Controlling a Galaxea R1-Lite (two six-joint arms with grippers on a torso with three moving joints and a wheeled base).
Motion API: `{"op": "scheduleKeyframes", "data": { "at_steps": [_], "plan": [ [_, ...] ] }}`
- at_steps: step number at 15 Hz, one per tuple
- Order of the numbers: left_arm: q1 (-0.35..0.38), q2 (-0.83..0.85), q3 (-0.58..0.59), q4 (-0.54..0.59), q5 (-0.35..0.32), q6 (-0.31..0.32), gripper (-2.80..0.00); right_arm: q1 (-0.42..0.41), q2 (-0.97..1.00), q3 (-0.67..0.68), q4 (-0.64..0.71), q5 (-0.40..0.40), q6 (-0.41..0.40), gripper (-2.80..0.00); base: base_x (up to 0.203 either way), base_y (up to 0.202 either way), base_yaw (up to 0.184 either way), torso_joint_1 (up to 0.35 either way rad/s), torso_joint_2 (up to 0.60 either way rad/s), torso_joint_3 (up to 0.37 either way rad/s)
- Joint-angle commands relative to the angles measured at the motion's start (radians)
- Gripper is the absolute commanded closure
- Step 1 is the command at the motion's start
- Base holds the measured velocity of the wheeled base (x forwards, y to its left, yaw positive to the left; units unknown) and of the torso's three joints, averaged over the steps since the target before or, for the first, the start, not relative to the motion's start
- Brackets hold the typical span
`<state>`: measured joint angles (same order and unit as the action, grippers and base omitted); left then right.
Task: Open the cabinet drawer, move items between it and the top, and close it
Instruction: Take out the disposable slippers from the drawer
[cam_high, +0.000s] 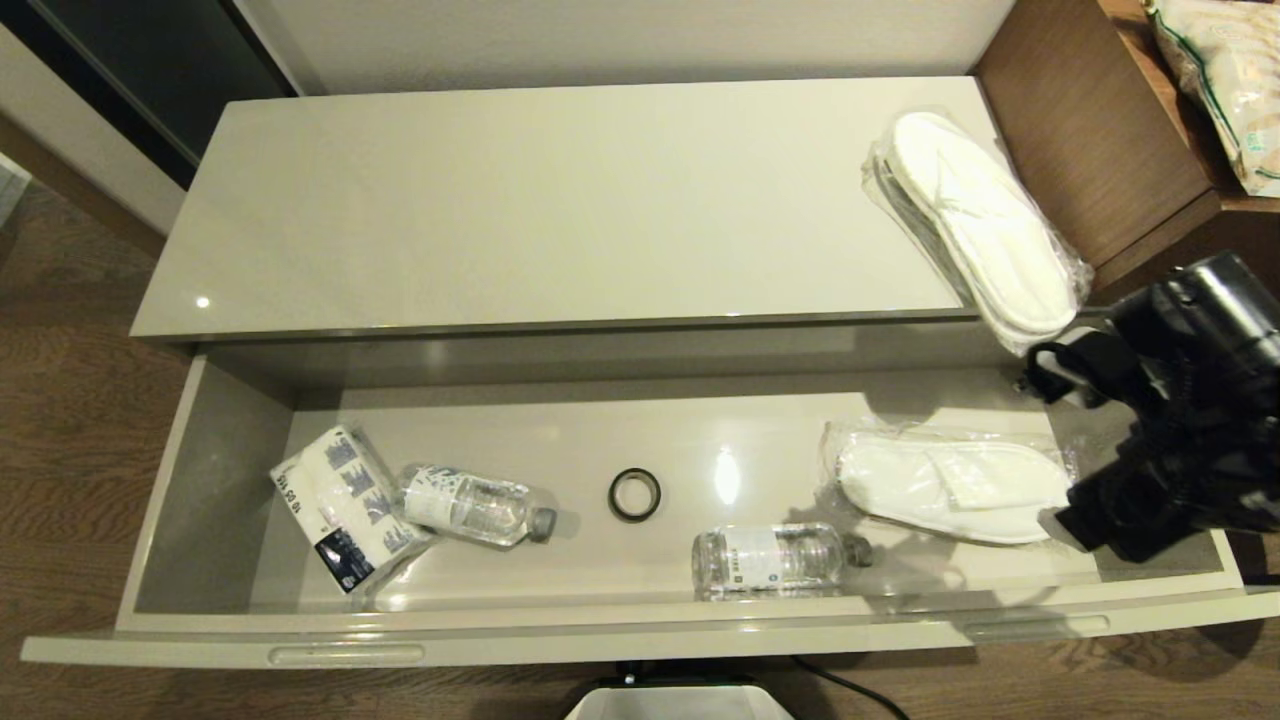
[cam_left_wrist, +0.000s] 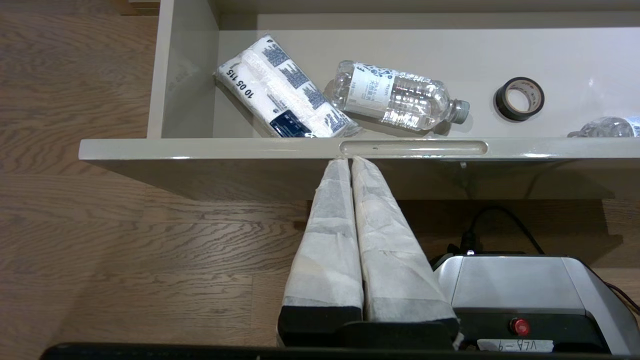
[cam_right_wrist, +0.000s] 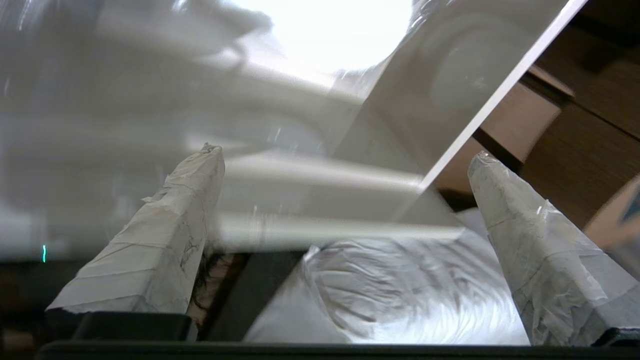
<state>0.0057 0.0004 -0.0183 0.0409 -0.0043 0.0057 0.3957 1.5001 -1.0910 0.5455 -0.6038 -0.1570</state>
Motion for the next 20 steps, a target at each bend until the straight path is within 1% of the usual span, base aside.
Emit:
{"op": "scheduleKeyframes", "data": {
  "at_steps": [1,4,6,9,12,15,18,19,20],
  "plan": [
    [0.000,0.000,0.000,0.001,0.000,0.000,0.00,-0.005,0.242,-0.177,0.014,-0.061,0.057,-2.80,0.000,0.000,0.000,0.000,0.00,0.000],
    [0.000,0.000,0.000,0.000,0.000,0.000,0.00,-0.014,0.404,-0.345,0.028,-0.116,0.099,-2.80,0.000,0.000,0.000,0.000,0.00,0.000],
    [0.000,0.000,0.000,0.001,0.000,0.000,0.00,-0.055,0.481,-0.392,0.028,-0.134,0.105,-2.80,0.000,0.000,0.000,0.000,0.00,0.000],
    [0.000,0.000,0.000,0.001,0.000,0.000,0.00,-0.152,0.536,-0.386,0.024,-0.144,0.099,-2.80,0.000,0.000,0.000,0.000,0.00,0.000],
    [0.000,0.000,0.000,0.001,0.000,0.000,0.00,-0.202,0.577,-0.375,0.024,-0.142,0.080,-2.80,0.000,0.000,0.000,0.000,0.00,0.000],
    [0.000,0.000,0.000,-0.001,0.000,0.000,0.00,-0.199,0.579,-0.378,0.022,-0.127,0.079,-2.80,0.000,0.000,0.000,0.000,0.00,0.000],
    [0.000,0.000,0.000,0.001,0.000,0.000,0.00,-0.168,0.544,-0.294,0.008,-0.048,0.067,-2.80,0.000,0.000,0.000,0.000,0.00,0.000],
    [0.000,0.000,0.000,0.001,0.000,0.000,0.00,-0.164,0.540,-0.254,-0.053,-0.025,0.033,-2.80,0.000,0.000,0.000,0.000,0.00,0.000],
    [0.000,0.000,0.000,0.001,0.000,0.000,0.00,-0.164,0.545,-0.226,-0.147,-0.015,-0.014,-2.80,0.000,0.000,0.000,0.000,0.00,0.000]
  ]
}}
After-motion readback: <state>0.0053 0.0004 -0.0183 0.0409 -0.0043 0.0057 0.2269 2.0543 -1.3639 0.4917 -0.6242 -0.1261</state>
